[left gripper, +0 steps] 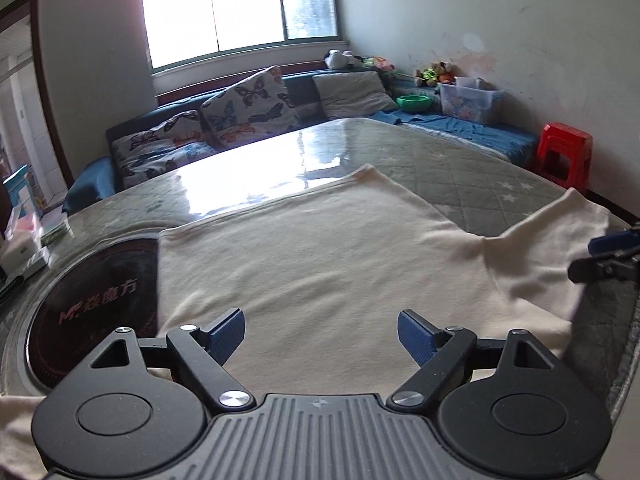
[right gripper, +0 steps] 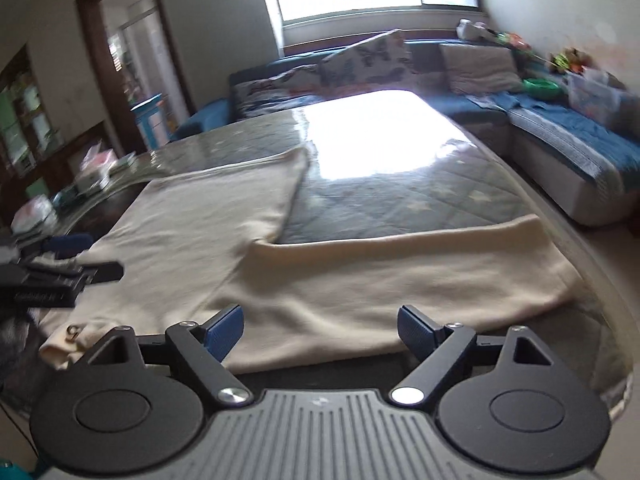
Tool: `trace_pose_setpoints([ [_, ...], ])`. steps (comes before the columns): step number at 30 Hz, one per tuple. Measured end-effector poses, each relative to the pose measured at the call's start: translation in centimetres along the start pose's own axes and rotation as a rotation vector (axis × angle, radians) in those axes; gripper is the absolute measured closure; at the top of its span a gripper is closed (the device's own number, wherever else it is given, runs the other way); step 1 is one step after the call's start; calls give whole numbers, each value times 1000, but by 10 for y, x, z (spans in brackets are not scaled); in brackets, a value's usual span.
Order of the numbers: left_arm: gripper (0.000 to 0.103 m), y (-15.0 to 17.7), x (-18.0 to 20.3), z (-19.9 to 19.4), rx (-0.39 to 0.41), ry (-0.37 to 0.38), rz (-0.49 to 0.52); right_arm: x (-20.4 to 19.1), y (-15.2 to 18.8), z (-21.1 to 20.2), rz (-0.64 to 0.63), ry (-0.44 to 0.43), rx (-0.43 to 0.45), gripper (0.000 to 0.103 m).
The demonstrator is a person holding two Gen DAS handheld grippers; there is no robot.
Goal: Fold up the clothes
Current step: 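Grasp a sleeve with the right gripper and lift it up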
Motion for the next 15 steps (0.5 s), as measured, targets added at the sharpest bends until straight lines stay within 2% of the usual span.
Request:
trace_pose_setpoints([
  [2,14,-4,11,1,7,12,29,10,0,0,4,46,13,19],
  [6,11,-3,27,0,20,22,79,19,6,0,-68,167,43,19],
  [10,10,-1,43,-1,32,32,130,30,3,-3,-50,212,69,19],
  [15,10,1,63,-2,48,44,192,52,-5,-1,44,244,94,22],
])
Point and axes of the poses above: each gripper's, at about its wrist camera, not at the fingertips, and z roughly the way its jaws point, x to its right, y to its underside, the point moved 3 cm from there along z, roughly the way its jaws point, and after that the axes turned 14 degrees about z, right-handed, at the moved point
